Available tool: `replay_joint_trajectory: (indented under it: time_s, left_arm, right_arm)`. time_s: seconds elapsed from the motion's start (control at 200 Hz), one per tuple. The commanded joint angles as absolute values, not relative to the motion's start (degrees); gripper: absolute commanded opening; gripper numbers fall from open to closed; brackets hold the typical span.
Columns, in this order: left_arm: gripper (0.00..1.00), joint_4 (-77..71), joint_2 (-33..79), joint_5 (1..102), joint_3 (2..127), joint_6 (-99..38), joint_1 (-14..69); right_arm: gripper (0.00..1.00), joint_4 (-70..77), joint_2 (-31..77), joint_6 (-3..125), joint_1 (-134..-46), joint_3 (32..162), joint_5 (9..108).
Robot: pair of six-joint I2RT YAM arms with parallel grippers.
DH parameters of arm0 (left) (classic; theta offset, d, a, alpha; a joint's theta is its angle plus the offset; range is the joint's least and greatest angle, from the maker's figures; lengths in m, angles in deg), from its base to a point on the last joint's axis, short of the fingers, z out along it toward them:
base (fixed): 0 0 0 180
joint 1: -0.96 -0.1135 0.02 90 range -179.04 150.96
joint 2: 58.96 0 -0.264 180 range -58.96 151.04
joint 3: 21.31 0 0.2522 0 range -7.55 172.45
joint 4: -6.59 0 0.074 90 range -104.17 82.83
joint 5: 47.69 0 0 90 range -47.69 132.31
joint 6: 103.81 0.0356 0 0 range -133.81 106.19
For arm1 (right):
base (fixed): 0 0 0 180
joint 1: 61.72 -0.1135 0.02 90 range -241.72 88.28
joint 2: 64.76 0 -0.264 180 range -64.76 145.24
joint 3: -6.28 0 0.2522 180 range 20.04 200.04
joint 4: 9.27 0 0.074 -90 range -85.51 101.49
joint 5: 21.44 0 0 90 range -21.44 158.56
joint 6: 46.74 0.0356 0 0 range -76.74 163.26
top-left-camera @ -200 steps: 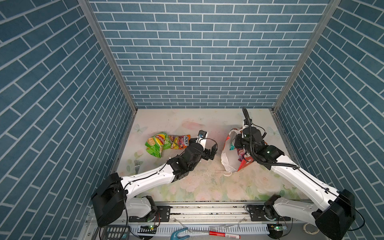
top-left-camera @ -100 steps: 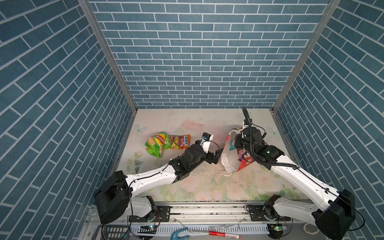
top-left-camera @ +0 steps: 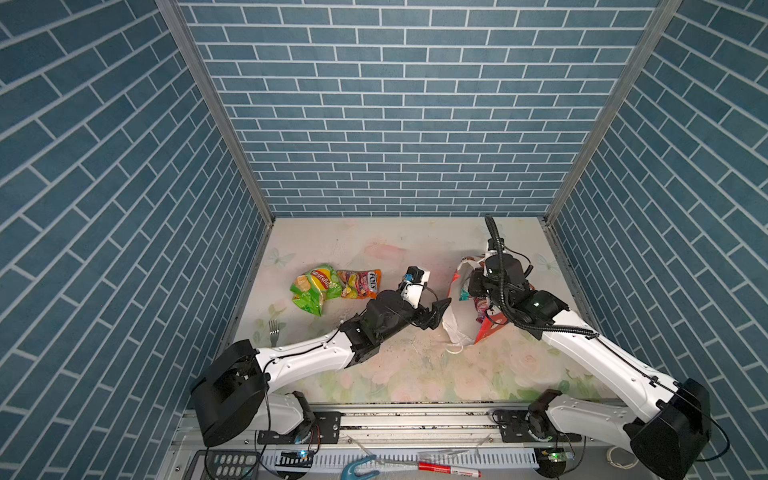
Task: Take the snacks out of the paper bag
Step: 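Lower the left gripper into the bag toward the remaining candy packets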
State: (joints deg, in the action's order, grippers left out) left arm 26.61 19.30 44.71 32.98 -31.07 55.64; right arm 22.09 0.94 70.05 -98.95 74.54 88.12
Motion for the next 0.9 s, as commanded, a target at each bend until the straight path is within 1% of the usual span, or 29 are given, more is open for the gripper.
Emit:
replay_joint_trajectory:
  time_s: [0.0,0.11,0.205,0.43,0.515,0.725,0.895]
  left_arm:
    - [0.79,33.0,20.7,49.6,30.9,-31.4,56.1]
    - [0.73,35.3,22.2,52.4,31.2,-31.4,56.5]
    - [0.68,34.9,23.4,52.8,32.1,-31.0,57.0]
    - [0.63,34.9,26.7,53.7,34.2,-30.8,57.2]
    - [0.58,34.9,28.0,55.4,35.2,-29.5,57.3]
    - [0.58,36.2,32.4,58.6,37.6,-28.7,57.3]
    - [0.58,33.5,36.2,56.8,41.3,-27.3,57.2]
  right_arm:
    - [0.0,20.2,1.0,73.7,-99.0,75.2,87.8]
    - [0.0,20.2,1.0,73.7,-99.0,75.3,87.6]
    - [0.0,20.2,1.1,73.7,-99.0,75.2,87.7]
    - [0.0,20.0,1.8,73.7,-99.0,75.5,87.0]
    - [0.0,19.9,1.8,73.7,-99.0,75.7,86.7]
    - [0.0,20.2,1.4,73.6,-99.0,75.8,86.4]
    - [0.0,20.8,1.1,73.1,-99.0,75.7,86.5]
